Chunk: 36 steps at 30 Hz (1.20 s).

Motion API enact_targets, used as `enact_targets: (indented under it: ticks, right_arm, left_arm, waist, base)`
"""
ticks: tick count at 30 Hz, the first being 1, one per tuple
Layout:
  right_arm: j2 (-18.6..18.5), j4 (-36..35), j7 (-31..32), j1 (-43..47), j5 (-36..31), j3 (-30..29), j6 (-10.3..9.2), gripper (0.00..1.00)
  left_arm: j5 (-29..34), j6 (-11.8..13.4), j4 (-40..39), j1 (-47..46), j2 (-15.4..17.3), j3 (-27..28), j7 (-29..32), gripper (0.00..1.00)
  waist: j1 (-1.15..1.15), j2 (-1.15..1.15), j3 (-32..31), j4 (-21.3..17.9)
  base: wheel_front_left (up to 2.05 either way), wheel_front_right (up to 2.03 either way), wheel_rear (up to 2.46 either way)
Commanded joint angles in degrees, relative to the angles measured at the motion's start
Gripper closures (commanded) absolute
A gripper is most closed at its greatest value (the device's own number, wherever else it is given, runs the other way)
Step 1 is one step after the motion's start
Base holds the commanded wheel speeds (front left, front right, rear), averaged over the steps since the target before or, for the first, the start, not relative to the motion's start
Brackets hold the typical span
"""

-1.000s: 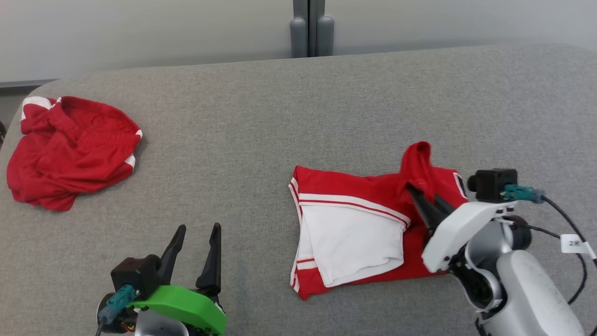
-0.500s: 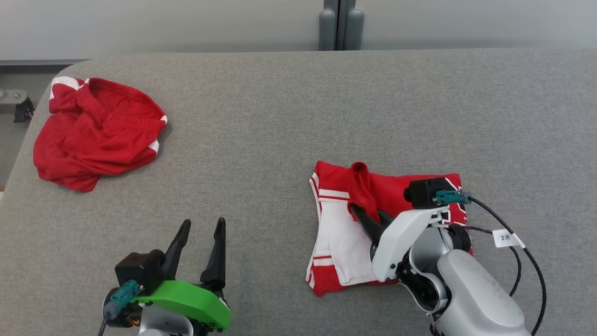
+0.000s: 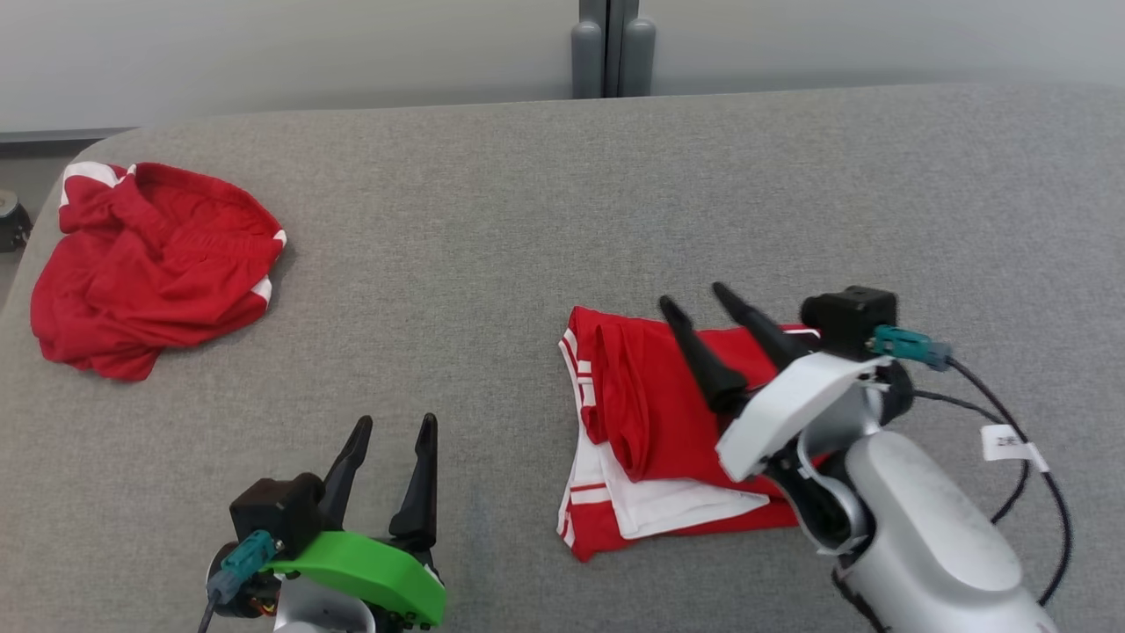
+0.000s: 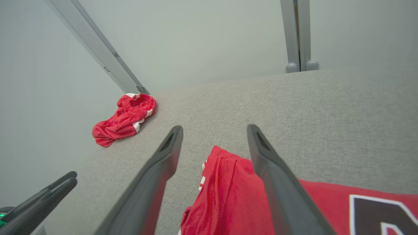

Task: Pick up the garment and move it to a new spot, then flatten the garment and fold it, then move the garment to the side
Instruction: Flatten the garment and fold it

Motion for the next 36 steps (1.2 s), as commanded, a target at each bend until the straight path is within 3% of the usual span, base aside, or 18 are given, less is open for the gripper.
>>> enact_targets:
  ticks: [1, 9, 12, 25, 36]
  right_arm:
    - [-1.35, -1.03, -1.69, 1.04, -2.49, -1.47, -0.07, 0.0]
    - [-3.99, -6.01, -9.04, 6.21, -13.75, -9.1, -0.07, 0.0]
    - [-3.25, -5.71, -10.39, 8.3, -15.91, -10.23, -0.07, 0.0]
    - [0.7, -2.63, -13.65, 13.81, -19.97, -14.87, -0.07, 0.0]
    - [2.7, -2.07, -15.16, 15.72, -21.57, -16.56, -0.07, 0.0]
  left_arm:
    - [0.17, -0.17, 0.21, -0.9, -0.08, -0.15, -0.19, 0.0]
    - [0.43, -0.2, 0.53, -1.37, -0.54, -0.93, -0.66, 0.0]
    - [0.37, -0.24, 0.79, -1.44, -0.62, -1.09, -0.79, 0.0]
    - [-0.54, -0.84, 2.22, -0.08, -1.09, -0.6, -3.73, 0.0]
    - [1.32, -0.29, 4.79, 3.48, -3.02, 4.32, -7.11, 0.0]
  waist:
    - [0.0, 0.0, -0.09, -0.69]
    - [0.0, 0.0, 0.29, -1.92]
    - [0.0, 0.0, 0.41, -2.06]
    - [0.0, 0.0, -1.1, -2.2]
    - [0.0, 0.0, -4.46, -4.24]
  base:
    - [0.0, 0.0, 0.0]
    - [0.0, 0.0, 0.0]
    - [0.0, 0.0, 0.0]
    - [0.0, 0.0, 0.0]
    - [0.0, 0.0, 0.0]
